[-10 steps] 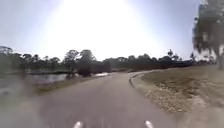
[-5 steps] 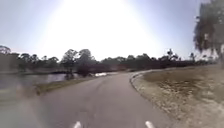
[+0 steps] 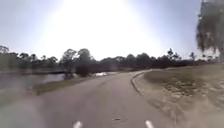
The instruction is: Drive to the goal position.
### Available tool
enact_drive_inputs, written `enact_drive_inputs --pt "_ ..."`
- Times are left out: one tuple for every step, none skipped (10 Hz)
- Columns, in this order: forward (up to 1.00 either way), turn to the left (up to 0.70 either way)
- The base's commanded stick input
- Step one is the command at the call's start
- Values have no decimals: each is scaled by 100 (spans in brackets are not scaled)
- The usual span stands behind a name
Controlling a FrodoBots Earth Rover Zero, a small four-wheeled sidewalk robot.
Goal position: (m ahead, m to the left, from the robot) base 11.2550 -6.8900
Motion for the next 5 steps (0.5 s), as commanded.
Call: enact_drive_inputs --pt "100 0" --pt "100 0" --pt "99 0" --pt "99 0" --pt "99 0"
